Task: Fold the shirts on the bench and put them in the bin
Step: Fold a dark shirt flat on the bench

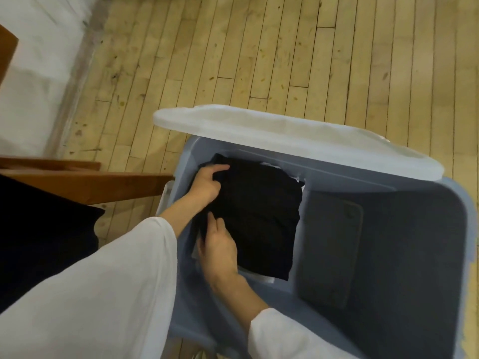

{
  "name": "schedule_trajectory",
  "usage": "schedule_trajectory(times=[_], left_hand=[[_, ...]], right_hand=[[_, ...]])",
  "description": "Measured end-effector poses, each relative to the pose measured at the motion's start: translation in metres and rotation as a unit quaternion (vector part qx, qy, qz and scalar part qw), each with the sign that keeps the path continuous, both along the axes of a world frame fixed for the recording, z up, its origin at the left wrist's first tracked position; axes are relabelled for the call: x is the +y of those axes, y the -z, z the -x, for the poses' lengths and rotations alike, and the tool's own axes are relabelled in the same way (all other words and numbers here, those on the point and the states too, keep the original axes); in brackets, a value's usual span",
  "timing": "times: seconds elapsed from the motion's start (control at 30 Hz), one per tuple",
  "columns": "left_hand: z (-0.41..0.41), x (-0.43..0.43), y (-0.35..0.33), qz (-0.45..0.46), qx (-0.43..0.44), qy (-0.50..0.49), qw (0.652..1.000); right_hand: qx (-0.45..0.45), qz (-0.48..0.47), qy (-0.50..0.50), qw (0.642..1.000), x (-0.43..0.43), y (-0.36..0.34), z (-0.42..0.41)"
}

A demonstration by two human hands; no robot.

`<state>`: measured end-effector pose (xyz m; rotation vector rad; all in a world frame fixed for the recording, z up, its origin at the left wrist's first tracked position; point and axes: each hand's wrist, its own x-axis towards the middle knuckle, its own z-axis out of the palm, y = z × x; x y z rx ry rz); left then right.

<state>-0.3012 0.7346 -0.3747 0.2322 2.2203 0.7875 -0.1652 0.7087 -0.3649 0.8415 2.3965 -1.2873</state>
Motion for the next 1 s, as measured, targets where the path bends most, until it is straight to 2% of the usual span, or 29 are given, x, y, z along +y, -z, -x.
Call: schedule_trajectory(times=[0.1, 0.13, 0.2, 0.27, 0.33, 0.43, 0.47, 0.57, 0.7, 0.73, 0.77, 0.83, 0.93, 1.0], left_hand=[[-0.006, -0.003, 0.002, -0.028, 0.028, 0.009, 0.999], [-0.009, -0.003, 0.002, -0.054, 0.026, -0.016, 0.998], [-0.018, -0.003, -0.004, -0.115, 0.015, -0.101, 0.988], [-0.028, -0.007, -0.008, -0.146, 0.024, -0.171, 0.974], [-0.036, -0.012, -0.003, -0.091, -0.006, -0.184, 0.979], [-0.050, -0.021, -0.006, 0.082, -0.166, -0.112, 0.976], [-0.055, -0.025, -0.008, 0.099, -0.187, -0.071, 0.975], [-0.069, -0.027, -0.015, 0.031, -0.170, -0.058, 0.983], [-0.087, -0.009, -0.040, -0.124, -0.260, -0.135, 0.948], [-0.092, -0.005, -0.043, -0.116, -0.225, -0.083, 0.964], [-0.097, -0.004, -0.049, -0.077, -0.152, 0.014, 0.985], [-0.108, -0.003, -0.053, -0.020, -0.026, 0.140, 0.990], [-0.134, 0.010, -0.076, -0.066, 0.017, 0.140, 0.988], [-0.156, 0.021, -0.086, -0.091, -0.030, 0.107, 0.990]], right_hand=[[0.005, 0.090, -0.061, 0.994, 0.007, 0.007, -0.004], [0.029, 0.092, -0.041, 0.994, 0.015, 0.007, -0.007], [0.110, 0.036, 0.100, 0.988, 0.038, 0.005, -0.014], [0.175, -0.050, 0.258, 0.949, 0.070, -0.005, -0.018], [0.171, -0.053, 0.327, 0.928, 0.100, -0.016, -0.017], [0.112, 0.060, 0.341, 0.931, 0.121, -0.019, -0.010], [0.093, 0.100, 0.340, 0.930, 0.121, -0.020, -0.007], [0.043, 0.133, 0.298, 0.944, 0.114, -0.024, 0.001], [-0.005, 0.009, 0.200, 0.980, 0.103, -0.032, 0.018], [-0.041, -0.017, 0.175, 0.983, 0.105, -0.032, 0.023], [-0.077, -0.042, 0.153, 0.984, 0.110, -0.034, 0.028], [-0.118, -0.064, 0.146, 0.980, 0.126, -0.039, 0.031], [-0.087, 0.007, 0.260, 0.962, 0.152, -0.052, 0.005], [-0.036, 0.101, 0.409, 0.906, 0.160, -0.063, -0.027]])
